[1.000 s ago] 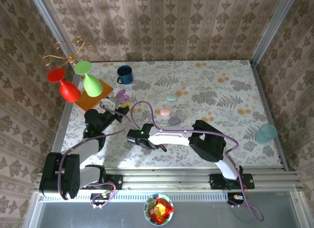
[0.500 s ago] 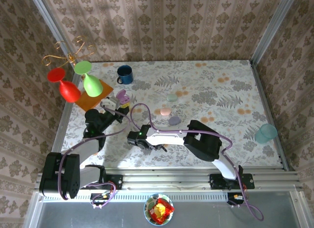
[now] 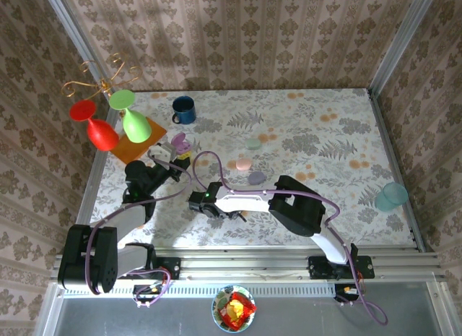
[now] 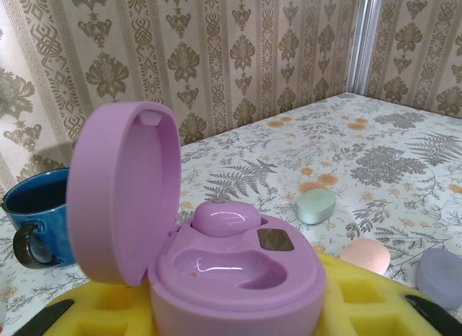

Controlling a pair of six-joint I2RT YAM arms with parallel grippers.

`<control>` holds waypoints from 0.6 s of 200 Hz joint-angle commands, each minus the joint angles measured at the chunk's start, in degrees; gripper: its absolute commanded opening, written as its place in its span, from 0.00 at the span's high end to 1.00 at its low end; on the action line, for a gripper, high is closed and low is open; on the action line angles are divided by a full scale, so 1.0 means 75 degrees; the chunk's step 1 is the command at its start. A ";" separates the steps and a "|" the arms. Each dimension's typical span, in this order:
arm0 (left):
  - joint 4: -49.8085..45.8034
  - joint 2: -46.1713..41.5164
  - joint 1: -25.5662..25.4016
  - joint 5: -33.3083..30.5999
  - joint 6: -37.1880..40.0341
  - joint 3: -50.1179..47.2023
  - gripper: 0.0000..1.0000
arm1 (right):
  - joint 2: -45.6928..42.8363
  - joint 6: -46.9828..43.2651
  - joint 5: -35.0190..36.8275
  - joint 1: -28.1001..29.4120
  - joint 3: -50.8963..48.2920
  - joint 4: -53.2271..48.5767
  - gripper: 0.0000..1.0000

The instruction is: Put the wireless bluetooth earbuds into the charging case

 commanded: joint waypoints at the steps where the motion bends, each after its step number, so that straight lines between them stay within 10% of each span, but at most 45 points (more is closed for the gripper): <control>1: 0.0139 -0.0114 0.0062 0.0070 0.0058 -0.0102 0.81 | 0.0157 -0.0075 0.0261 -0.0023 0.0050 0.0036 0.75; 120: 0.0187 -0.0097 0.0063 0.0115 0.0055 -0.0127 0.81 | 0.0248 -0.0056 0.0135 -0.0058 0.0083 0.0002 0.79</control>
